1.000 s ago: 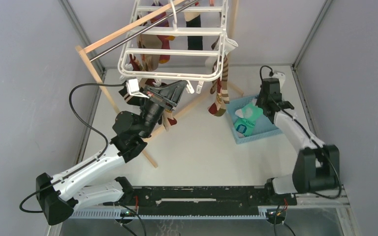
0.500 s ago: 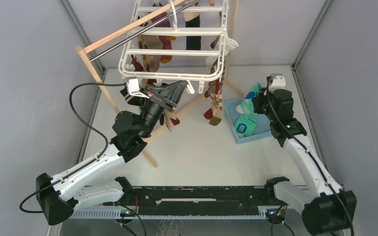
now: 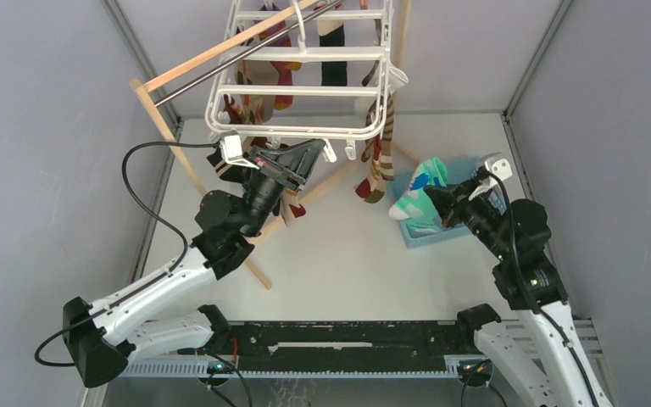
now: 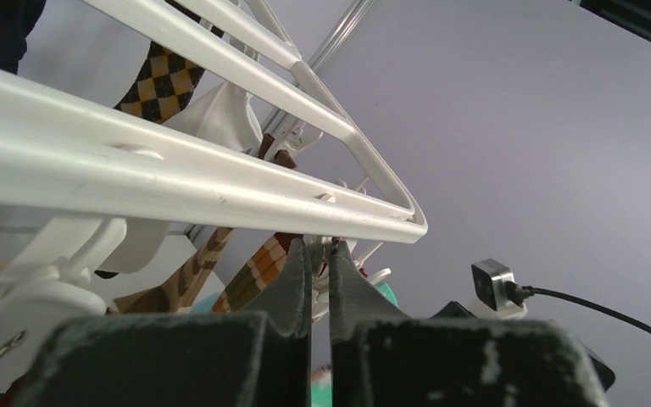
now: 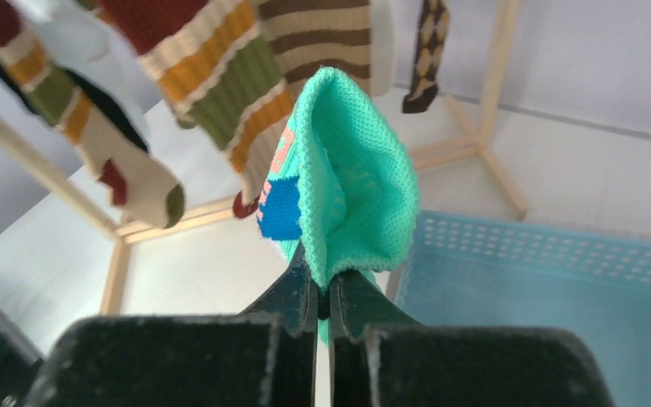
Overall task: Clip the socks to the hanger
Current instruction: Pick up the sock from the bin, then clamp the sock onto the hanger.
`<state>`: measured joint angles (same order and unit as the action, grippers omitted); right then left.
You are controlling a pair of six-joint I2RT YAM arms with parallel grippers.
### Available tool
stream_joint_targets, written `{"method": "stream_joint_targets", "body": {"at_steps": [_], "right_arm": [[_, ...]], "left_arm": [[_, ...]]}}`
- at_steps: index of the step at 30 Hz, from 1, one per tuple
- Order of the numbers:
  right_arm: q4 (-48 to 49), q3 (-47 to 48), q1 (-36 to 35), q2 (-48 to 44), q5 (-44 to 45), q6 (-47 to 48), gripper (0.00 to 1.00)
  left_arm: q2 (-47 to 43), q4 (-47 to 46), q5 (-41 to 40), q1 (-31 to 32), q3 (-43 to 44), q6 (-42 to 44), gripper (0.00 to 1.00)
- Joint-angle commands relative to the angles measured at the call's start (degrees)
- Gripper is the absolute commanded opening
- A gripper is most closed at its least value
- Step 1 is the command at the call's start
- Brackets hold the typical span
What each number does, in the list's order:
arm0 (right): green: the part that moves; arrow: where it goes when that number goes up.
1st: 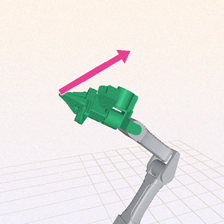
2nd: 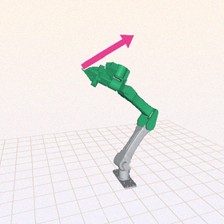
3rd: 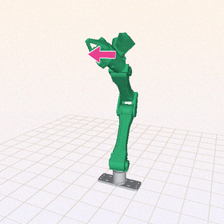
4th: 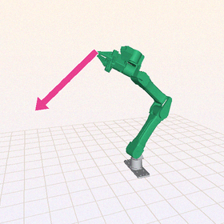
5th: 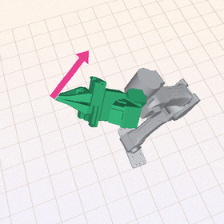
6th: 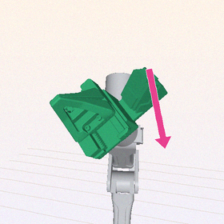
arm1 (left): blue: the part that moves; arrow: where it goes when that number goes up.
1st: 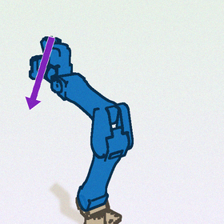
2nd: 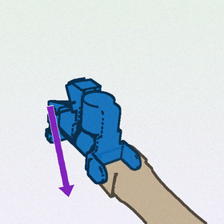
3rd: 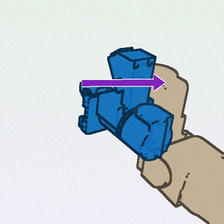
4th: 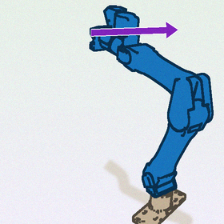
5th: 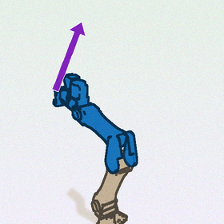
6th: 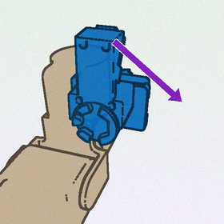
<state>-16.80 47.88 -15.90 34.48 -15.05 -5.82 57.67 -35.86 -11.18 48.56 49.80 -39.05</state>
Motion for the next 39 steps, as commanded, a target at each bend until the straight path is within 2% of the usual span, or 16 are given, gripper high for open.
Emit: {"method": "stream_joint_targets", "body": {"at_steps": [1, 5, 10, 19, 25, 39], "right_arm": [[-5.09, 3.58, -2.02, -3.56, -6.99, -0.05, 0.0], [-9.42, 6.92, -3.06, -4.59, -12.11, -1.21, 0.0], [-7.51, 7.64, -4.59, -3.72, -17.79, -5.15, 0.0], [0.56, 7.81, -12.99, 6.89, -16.8, -7.37, 0.0], [4.88, 10.21, -15.4, 15.32, -19.13, -9.04, 0.0], [8.97, 17.91, -20.25, 25.67, -21.07, -9.58, 0.0]], "left_arm": [[0.56, 0.94, 1.94, -0.3, 2.86, 0.52, 0.0], [1.32, 1.05, 2.45, -0.34, 3.3, 0.64, 0.0], [2.16, 0.97, 3.06, -0.3, 3.8, 0.42, 0.0], [1.99, 0.45, 3.71, -0.29, 3.51, 0.28, 0.0], [0.58, -0.82, 3.69, -0.26, 1.81, 0.48, 0.0], [-0.6, -1.41, 3.85, -0.4, 0.52, 1.07, 0.0]]}}
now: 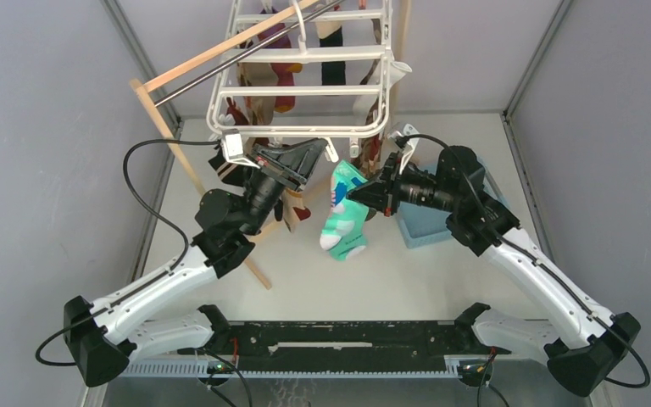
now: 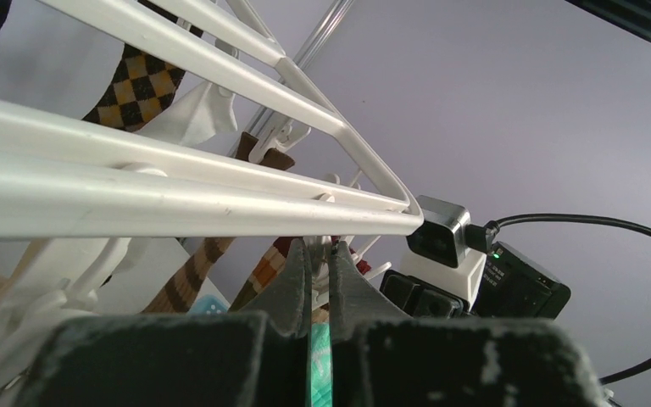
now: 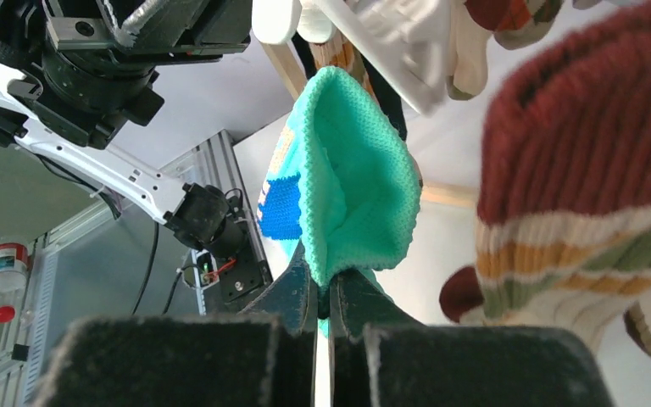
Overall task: Clip the socks to the hanger
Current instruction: Clamp the sock onto the hanger.
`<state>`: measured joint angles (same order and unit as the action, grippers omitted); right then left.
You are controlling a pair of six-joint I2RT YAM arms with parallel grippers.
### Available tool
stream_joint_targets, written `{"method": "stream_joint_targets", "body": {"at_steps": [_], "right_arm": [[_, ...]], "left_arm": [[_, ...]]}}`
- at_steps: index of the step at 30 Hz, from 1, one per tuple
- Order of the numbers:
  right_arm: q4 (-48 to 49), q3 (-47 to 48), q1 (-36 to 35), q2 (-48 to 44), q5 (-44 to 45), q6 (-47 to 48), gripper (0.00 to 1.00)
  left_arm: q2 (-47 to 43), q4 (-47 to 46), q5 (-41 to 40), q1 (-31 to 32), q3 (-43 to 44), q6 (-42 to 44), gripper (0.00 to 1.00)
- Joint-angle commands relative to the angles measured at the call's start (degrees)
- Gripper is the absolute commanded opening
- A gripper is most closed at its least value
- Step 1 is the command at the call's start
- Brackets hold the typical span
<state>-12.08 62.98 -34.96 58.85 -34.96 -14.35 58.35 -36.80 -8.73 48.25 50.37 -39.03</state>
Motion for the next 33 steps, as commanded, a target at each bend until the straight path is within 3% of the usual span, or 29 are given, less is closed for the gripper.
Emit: {"method": "stream_joint_targets", "body": {"at_steps": [1, 33], "right_arm": [[4.47, 3.11, -1.31, 1.73, -1.27, -1.13, 0.0], [3.86, 11.36, -2.43, 8.0, -2.99, 0.66, 0.0]], "left_arm": [[-1.35, -0.47, 1.4, -0.16, -0.11, 1.06, 0.0], [-1.04, -1.35, 2.4, -0.59, -0.54, 0.62, 0.0]]}}
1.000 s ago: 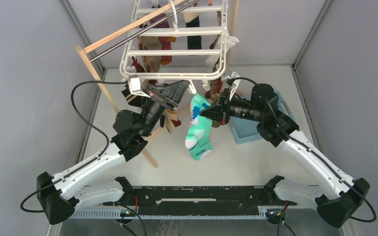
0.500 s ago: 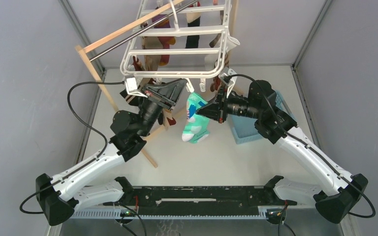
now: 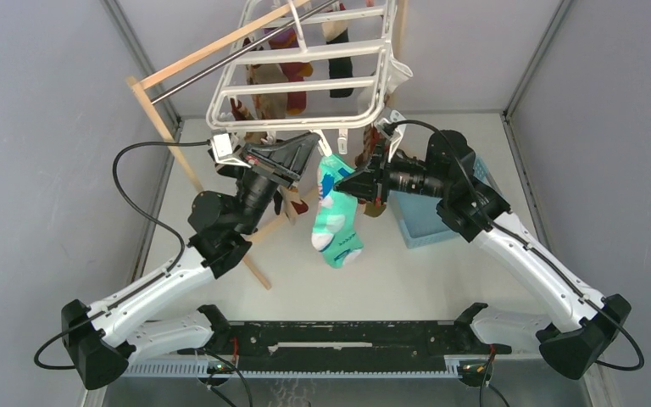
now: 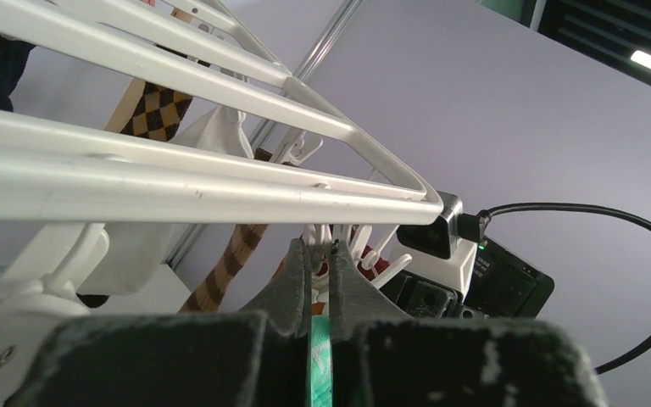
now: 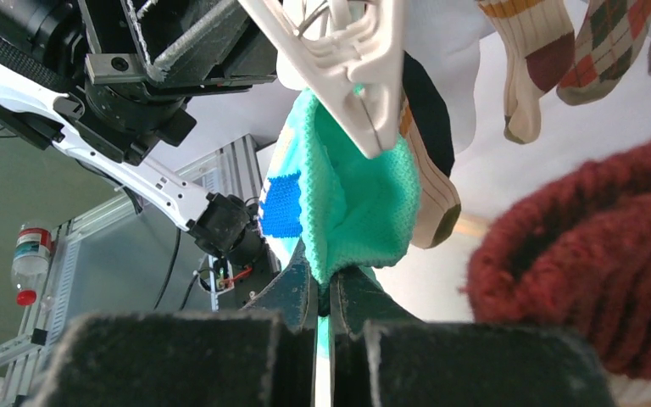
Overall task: Clip the socks to the hanger
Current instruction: Clamp the sock onto the hanger.
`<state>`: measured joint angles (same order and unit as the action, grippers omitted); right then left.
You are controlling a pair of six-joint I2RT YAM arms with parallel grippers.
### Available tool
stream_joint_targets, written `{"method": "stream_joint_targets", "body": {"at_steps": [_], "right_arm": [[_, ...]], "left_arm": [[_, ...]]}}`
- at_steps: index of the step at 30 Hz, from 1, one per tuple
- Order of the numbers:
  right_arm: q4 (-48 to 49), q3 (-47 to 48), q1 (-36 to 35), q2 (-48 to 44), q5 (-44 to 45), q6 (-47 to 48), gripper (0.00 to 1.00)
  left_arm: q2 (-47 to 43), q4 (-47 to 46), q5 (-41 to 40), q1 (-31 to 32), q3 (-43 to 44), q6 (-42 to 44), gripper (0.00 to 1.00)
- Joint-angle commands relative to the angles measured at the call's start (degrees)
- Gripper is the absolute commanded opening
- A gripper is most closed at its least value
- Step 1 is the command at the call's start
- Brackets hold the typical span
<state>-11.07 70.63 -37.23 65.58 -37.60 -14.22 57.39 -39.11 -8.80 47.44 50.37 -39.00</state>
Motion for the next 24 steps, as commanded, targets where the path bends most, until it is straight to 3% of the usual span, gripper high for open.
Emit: {"method": "stream_joint_targets", "body": {"at_steps": [1, 24], "right_arm": [[2.86, 3.97, -0.04, 1.64, -0.47, 0.51, 0.0], [4.91, 4.65, 3.16, 1.39, -2.61, -1.05, 0.0]], "left_arm": [[-0.08, 0.97, 2.48, 0.23, -0.54, 0.6, 0.0], [2.37, -0.07, 3.47, -0.07, -0.71, -1.0, 0.0]]}}
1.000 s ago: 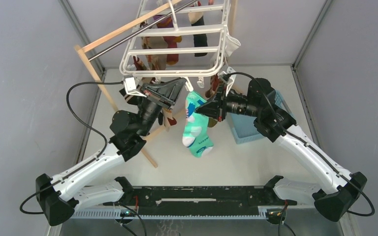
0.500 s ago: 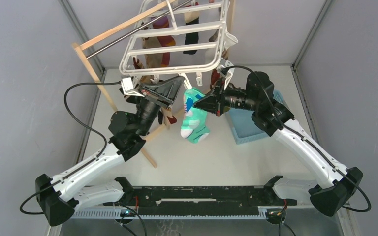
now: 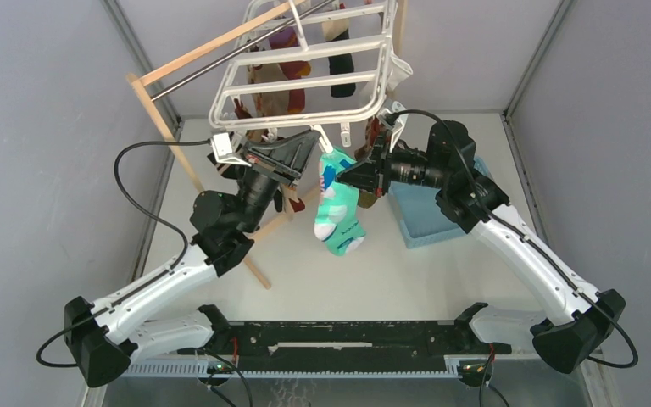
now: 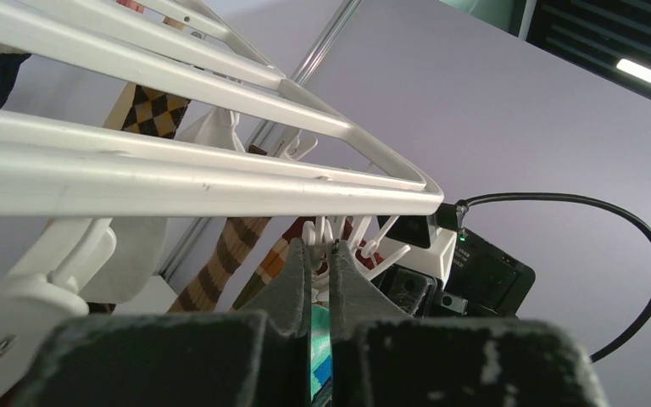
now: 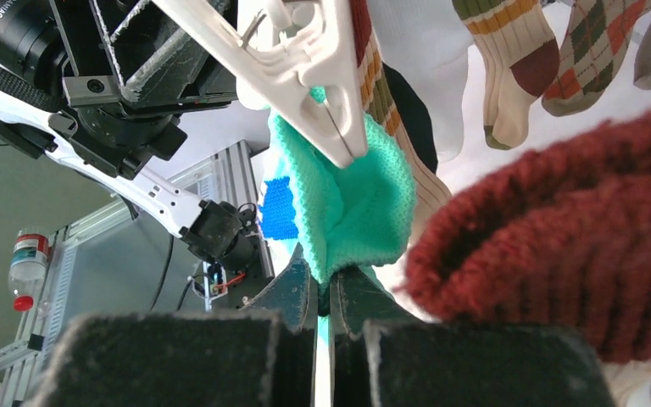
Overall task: Clip the socks to the hanger
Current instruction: Clamp the sock onto the hanger.
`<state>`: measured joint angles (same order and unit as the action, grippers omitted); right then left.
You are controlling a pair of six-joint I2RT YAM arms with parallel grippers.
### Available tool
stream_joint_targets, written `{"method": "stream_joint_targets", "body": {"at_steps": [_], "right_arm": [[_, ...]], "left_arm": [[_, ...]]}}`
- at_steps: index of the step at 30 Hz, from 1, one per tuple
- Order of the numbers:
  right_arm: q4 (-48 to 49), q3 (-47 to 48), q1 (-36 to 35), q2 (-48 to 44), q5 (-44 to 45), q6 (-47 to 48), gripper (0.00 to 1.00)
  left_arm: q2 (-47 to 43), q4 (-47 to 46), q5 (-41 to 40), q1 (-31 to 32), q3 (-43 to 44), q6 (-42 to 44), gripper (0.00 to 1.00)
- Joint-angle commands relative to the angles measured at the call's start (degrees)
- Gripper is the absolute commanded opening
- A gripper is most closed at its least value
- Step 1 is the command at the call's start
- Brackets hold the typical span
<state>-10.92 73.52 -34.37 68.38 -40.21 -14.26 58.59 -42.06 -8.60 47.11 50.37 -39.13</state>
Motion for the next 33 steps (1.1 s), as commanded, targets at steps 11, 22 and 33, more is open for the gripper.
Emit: {"method": "stream_joint_targets", "body": {"at_steps": [11, 22, 33], "right_arm": [[9.65, -0.3, 3.74, -1.1, -3.58, -5.78, 0.0], [14.2, -1.09, 6.13, -0.84, -6.65, -10.39, 0.0], [11.55, -6.36, 5.61, -4.0, -6.29, -8.59, 0.0]], "left_arm": [[2.61, 1.2, 4.23, 0.31, -1.5, -2.68, 0.0], [2.92, 1.37, 3.56, 0.28, -1.43, -1.69, 0.0], [0.92, 2.41, 2.31, -0.17, -1.21, -0.18, 0.0]]}}
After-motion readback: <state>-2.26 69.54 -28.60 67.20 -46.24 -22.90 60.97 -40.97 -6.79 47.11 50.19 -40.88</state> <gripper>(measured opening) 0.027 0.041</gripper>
